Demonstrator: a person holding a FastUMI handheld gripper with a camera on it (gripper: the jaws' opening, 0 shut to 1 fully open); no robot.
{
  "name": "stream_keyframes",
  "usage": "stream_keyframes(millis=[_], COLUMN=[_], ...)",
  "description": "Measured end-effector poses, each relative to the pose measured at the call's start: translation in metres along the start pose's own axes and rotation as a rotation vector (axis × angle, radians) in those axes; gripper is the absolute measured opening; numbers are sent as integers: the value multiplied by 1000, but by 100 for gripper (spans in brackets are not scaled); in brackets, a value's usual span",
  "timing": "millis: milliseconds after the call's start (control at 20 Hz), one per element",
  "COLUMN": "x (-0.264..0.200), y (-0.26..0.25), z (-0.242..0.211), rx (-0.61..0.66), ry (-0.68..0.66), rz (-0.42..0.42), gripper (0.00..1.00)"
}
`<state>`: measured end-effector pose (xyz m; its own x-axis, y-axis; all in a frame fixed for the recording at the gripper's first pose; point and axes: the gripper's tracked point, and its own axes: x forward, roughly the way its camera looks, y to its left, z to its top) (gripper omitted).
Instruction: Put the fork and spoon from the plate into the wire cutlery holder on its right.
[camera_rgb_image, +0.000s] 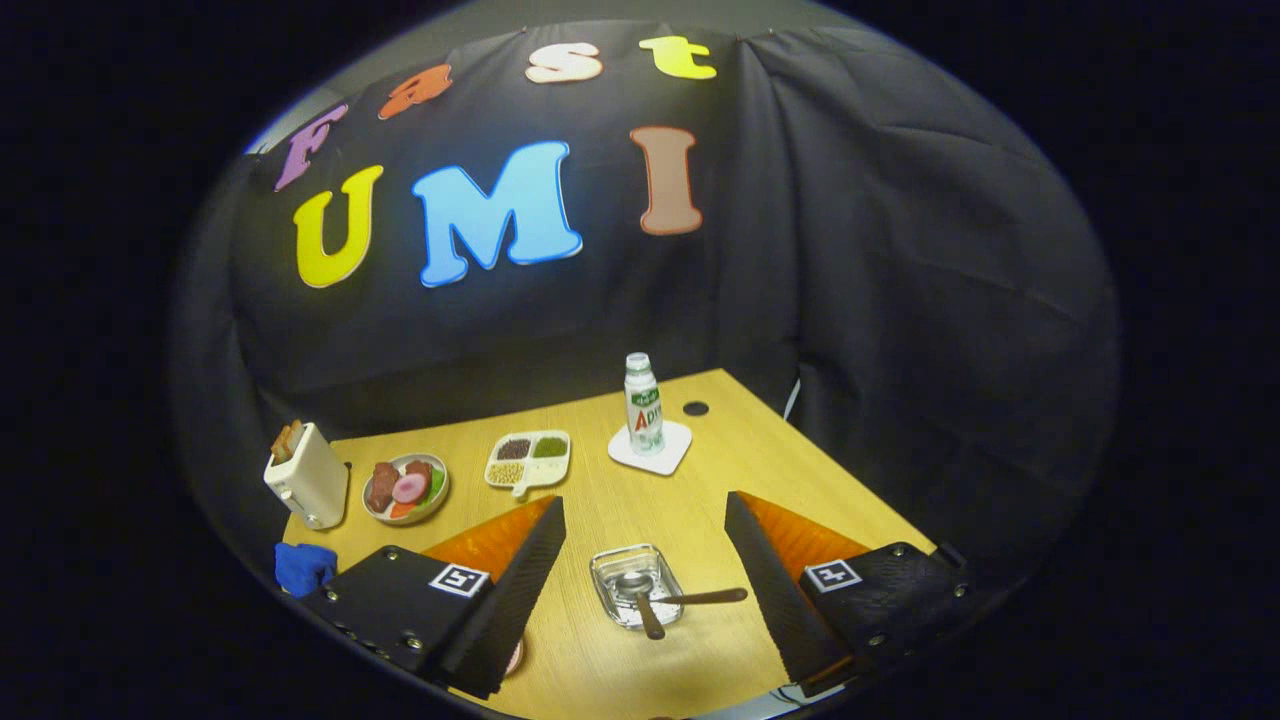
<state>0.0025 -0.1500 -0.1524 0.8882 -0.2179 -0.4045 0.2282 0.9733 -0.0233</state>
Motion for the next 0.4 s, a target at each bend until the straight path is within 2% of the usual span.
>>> stream_keyframes(millis=[250, 400], x=[-25, -29], y=[5, 11], z=[51, 67], rx=[-69, -79], ry=[-216, -286], rz=[6, 17], gripper=[99, 99])
